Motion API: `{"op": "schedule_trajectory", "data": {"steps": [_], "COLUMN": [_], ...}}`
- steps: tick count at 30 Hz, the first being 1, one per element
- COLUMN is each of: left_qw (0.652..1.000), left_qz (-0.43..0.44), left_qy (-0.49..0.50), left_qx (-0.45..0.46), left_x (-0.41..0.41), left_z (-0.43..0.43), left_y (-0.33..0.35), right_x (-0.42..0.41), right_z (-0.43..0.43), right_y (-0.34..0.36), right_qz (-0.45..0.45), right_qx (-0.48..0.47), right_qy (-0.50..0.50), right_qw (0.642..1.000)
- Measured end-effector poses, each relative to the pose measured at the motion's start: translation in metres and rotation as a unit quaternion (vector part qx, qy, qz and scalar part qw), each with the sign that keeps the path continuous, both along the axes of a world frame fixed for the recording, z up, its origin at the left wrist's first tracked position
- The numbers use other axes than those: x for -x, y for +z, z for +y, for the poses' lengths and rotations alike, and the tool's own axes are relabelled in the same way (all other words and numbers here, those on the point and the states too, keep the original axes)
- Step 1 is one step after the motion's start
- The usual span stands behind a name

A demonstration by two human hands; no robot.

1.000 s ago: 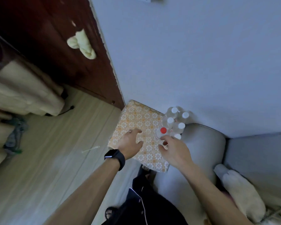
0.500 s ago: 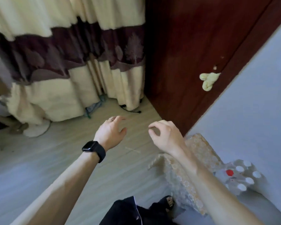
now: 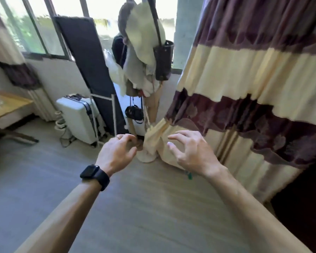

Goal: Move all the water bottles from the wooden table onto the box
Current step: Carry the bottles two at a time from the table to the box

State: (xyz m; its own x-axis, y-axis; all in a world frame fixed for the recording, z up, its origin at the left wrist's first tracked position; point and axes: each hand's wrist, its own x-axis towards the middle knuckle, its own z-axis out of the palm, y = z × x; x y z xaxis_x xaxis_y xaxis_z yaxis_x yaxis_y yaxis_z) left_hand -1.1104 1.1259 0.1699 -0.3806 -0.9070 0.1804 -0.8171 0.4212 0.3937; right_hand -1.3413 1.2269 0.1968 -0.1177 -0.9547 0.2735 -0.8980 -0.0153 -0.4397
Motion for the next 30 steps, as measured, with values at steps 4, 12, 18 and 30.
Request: {"op": "schedule_trajectory", "data": {"steps": [4,12,18,30], "left_qw": [0.995,0.963,0.917,0.86], "left_qz": [0.013,0.043,0.065,0.058], "left_qy": [0.089,0.258,0.388,0.506], "left_qx": [0.035,0.06,0.069,0.035], "left_x": [-0.052,-0.143,-0.237,-0.48], "left_z": [-0.055,-0.135,-0.147,-0.227], "left_y": [0.032,0.08,0.079,0.03], "right_x": [-0.045,-0.133,-0.228,-0.474], "right_z": [-0.094,-0.256,-0.34,-0.479], "right_y": [0.032,0.079,0.083,0.041], "right_qz": [0.009,0.033,0.017,0.028], "right_qx": [0.019,0.045,0.05,0.014], "right_qy": [0.093,0.251,0.355,0.447], "right_qw": [0.995,0.966,0.933,0.894]}}
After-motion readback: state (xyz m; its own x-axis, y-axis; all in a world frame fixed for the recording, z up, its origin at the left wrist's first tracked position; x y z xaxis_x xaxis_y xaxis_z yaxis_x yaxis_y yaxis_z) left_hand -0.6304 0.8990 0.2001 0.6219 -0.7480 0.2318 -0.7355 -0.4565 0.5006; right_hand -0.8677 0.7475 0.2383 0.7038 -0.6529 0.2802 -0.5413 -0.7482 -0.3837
